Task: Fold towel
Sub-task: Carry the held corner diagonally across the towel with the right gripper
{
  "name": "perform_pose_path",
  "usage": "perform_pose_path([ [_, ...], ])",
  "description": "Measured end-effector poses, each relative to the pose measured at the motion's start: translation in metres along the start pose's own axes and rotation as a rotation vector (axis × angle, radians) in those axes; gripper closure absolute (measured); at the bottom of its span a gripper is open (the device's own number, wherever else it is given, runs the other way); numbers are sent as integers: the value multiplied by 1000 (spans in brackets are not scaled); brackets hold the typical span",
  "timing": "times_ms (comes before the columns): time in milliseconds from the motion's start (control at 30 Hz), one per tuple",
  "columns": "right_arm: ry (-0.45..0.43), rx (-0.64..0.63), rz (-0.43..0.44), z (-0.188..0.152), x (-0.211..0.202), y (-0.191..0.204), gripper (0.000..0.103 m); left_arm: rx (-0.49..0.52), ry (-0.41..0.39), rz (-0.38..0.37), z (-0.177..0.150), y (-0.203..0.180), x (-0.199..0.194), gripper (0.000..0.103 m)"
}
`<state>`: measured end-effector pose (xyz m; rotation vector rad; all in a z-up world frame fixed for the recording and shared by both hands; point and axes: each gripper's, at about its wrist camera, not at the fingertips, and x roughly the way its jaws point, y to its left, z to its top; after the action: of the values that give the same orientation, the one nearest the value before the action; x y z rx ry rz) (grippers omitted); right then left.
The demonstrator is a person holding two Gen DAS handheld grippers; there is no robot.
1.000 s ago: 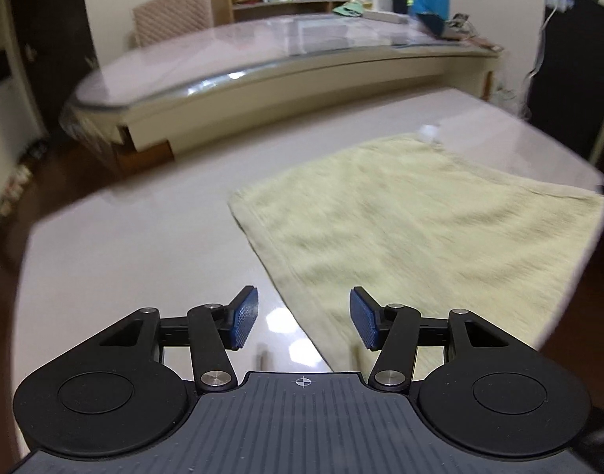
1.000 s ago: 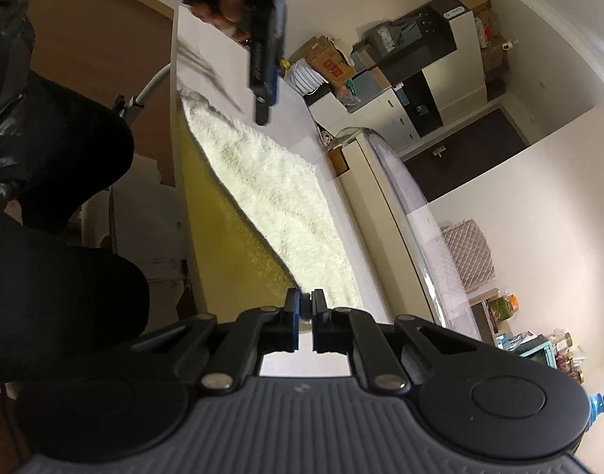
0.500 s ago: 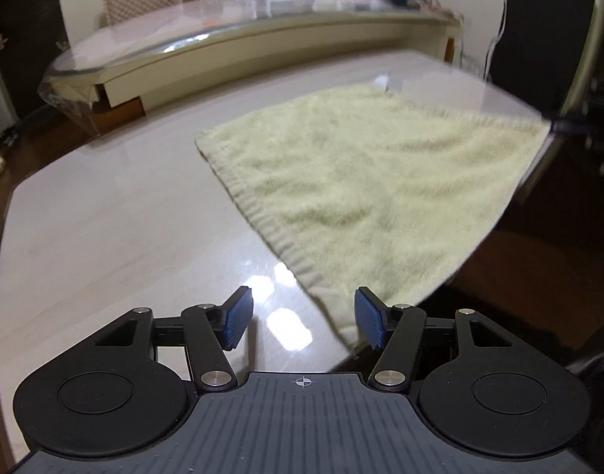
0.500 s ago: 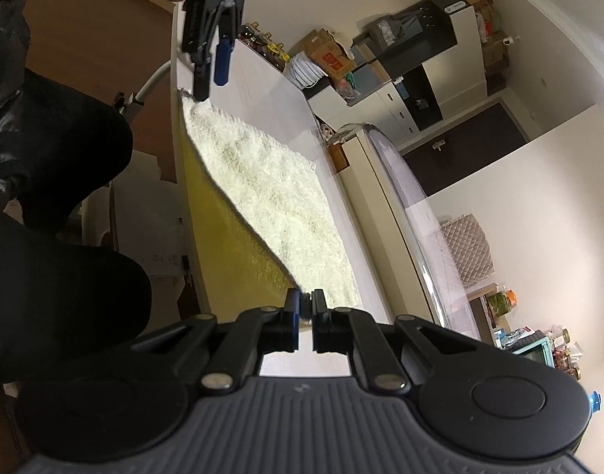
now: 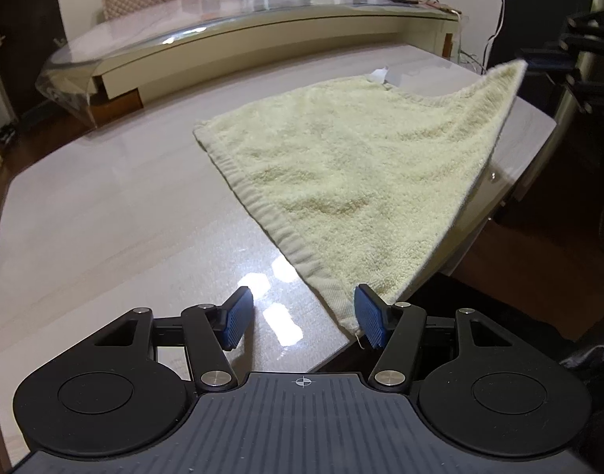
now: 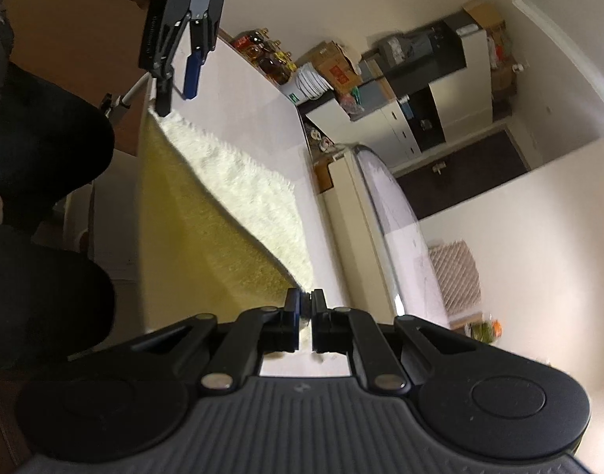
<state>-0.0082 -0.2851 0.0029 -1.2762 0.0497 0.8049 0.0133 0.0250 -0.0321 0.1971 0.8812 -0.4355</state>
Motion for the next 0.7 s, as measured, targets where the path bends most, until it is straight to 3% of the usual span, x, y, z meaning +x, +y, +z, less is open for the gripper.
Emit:
perform_pose_path([
  [400,-98,-176,56,30,79,-58,97,-78,-23,-26,-3,19,-2,41],
  [700,-131,-228,93,41,126,-73,97,-77,-29,-49,-3,17,-5,41],
])
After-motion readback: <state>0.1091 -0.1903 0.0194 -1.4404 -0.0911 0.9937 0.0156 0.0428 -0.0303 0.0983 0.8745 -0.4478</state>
